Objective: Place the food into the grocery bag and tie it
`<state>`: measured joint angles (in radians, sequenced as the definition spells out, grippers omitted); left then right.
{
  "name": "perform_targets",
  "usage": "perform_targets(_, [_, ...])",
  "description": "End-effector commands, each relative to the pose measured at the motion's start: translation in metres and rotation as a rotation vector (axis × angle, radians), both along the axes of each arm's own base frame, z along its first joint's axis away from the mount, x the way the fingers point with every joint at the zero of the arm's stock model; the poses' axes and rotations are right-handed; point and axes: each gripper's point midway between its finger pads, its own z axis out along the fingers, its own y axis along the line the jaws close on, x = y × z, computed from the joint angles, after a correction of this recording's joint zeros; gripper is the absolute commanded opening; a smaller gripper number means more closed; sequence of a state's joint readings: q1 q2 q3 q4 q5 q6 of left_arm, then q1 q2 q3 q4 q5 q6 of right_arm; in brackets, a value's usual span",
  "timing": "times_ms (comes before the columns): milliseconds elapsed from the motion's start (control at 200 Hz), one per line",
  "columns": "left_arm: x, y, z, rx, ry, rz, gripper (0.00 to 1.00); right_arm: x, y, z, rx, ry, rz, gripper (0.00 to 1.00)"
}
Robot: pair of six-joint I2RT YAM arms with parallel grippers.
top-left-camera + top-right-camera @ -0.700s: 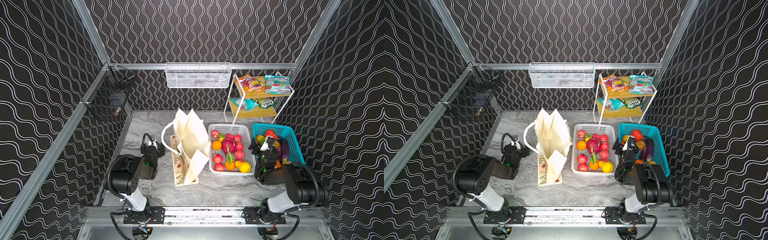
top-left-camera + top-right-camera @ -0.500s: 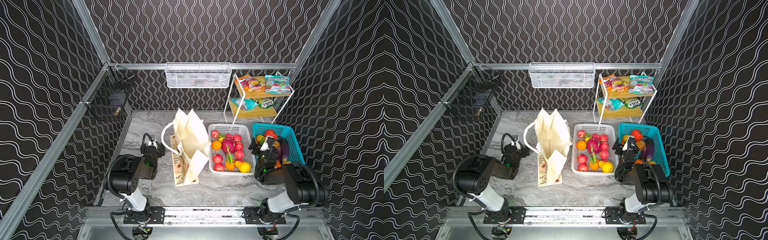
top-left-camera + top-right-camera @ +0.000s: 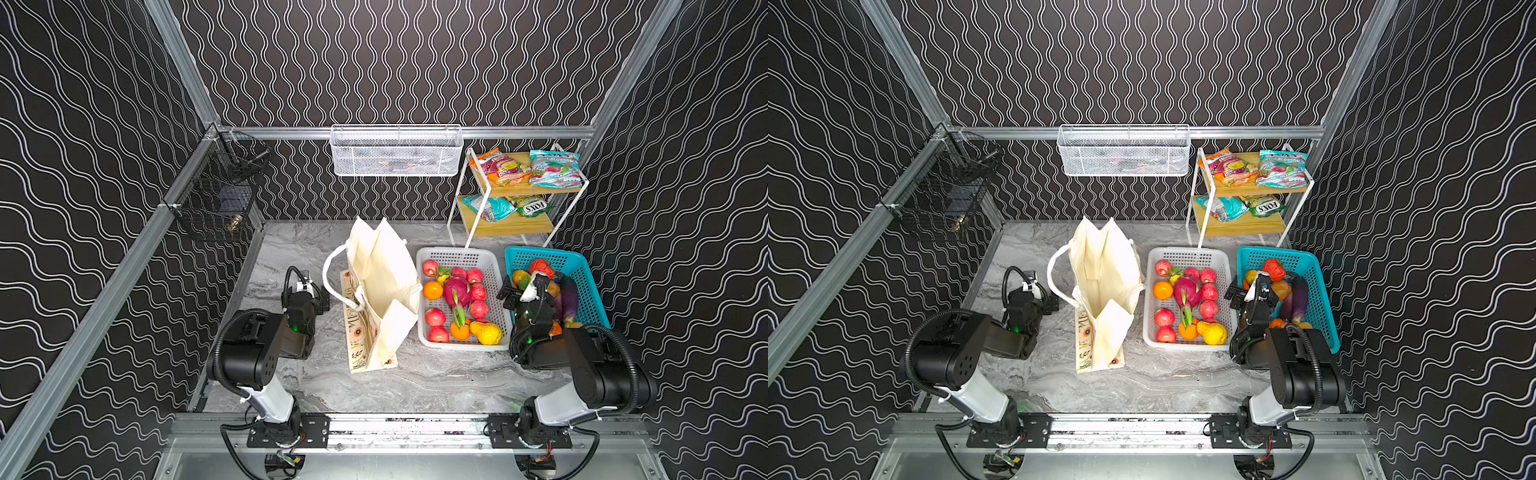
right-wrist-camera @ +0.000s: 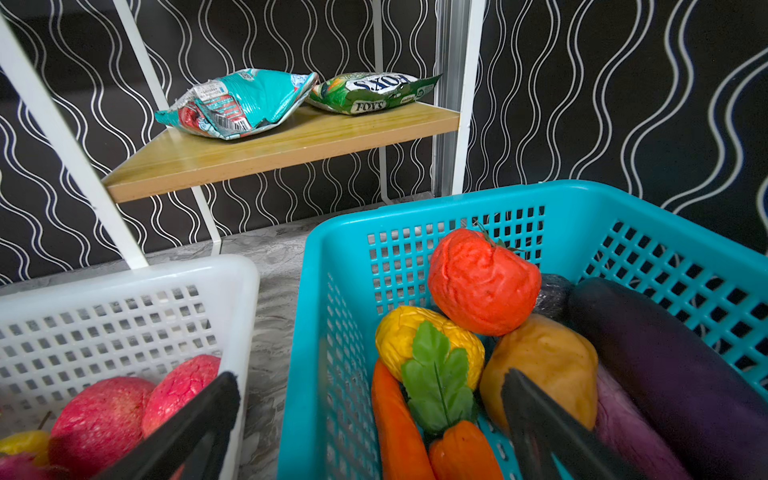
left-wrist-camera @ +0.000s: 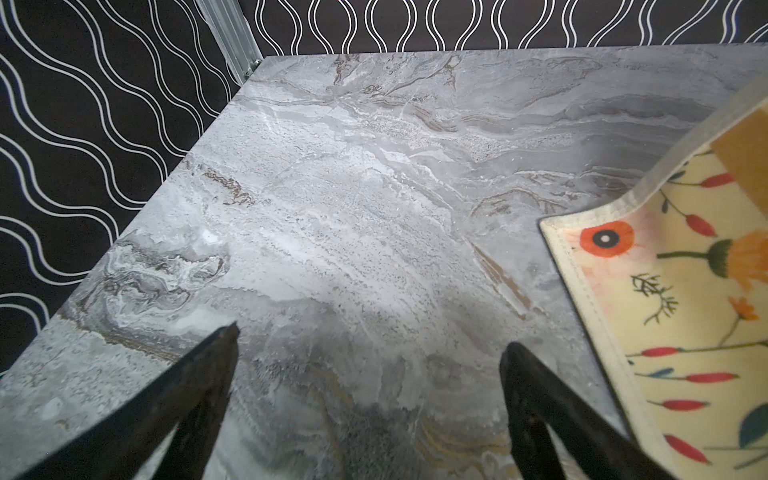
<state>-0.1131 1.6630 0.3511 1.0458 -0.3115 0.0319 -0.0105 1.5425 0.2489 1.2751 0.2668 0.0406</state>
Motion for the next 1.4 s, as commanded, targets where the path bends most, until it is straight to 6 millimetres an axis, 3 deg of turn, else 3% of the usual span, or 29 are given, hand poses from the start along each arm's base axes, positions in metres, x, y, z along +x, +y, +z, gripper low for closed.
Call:
perform_targets(0, [0.002,0.0,0.006,0.009,-0.024,-0.002,0.98,-0.002,0.001,-0.014,-0.011,0.054,0.009,0.99])
perform_targets(1301, [0.002,0.0,0.007,0.007,-0.027,-0.003,0.98,-0.001,0.002,-0.017,0.011,0.069,0.021,0.99])
perform_targets(1396, [0.001,0.0,0.006,0.008,-0.025,-0.002,0.98,-0.011,-0.003,-0.004,-0.004,0.005,-0.007,0.99])
